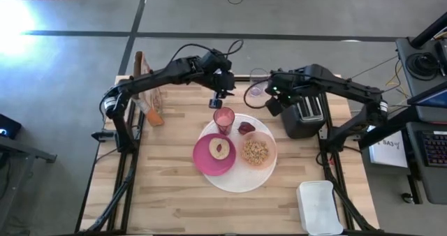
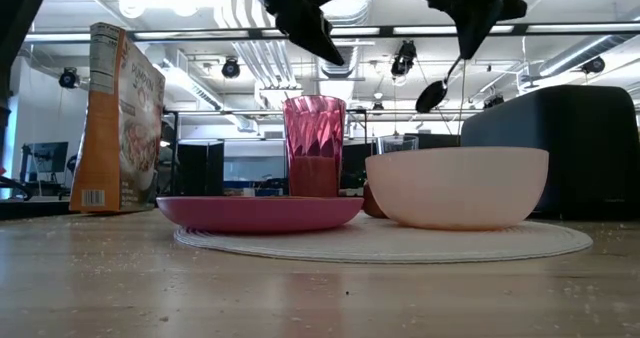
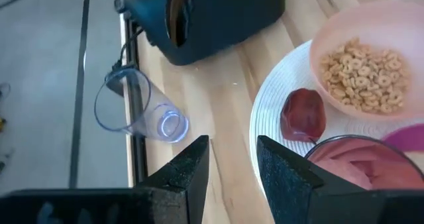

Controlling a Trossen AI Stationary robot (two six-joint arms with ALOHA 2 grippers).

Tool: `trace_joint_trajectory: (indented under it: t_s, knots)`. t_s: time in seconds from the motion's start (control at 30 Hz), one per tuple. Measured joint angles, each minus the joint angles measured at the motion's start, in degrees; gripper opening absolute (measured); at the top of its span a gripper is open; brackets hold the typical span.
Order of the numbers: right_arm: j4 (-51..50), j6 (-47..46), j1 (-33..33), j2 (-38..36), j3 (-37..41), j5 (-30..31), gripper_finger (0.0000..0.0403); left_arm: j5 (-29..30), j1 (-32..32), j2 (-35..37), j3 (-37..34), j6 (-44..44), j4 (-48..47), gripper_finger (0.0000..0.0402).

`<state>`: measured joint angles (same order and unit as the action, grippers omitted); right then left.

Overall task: Arrange a breakfast setting
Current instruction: Put the blue spoon on the white table mat right beside to the light orange bowl

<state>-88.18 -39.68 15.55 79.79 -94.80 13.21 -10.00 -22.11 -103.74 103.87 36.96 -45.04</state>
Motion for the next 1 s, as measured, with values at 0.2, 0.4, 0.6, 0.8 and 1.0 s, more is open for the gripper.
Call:
trace_joint_trajectory:
  t_s: [0.2,0.4,0.6,0.8,1.0]
  knots:
    - [10.13,-4.08,-1.39,-6.57,8.74,-1.95,0.0008,-0.03,-2.25,0.09,-1.74,-6.81,0.67,0.0111]
    - [17.79,-12.29,-2.97,-14.67,20.23,0.38,0.0008,-0.04,-4.01,1.74,-8.07,-9.39,5.19,0.0111]
    - [29.56,-17.14,-5.85,-19.69,29.97,0.55,0.0008,-0.07,-4.17,7.39,-18.22,-11.66,16.44,0.0111]
    - [35.22,-22.73,-9.78,-21.31,36.15,4.29,0.0008,-0.06,-4.17,15.61,-29.52,-17.52,28.36,0.0111]
    - [40.1,-30.54,-16.95,-22.57,39.83,11.49,0.0008,0.09,-4.15,25.35,-41.44,-22.15,37.84,0.0111]
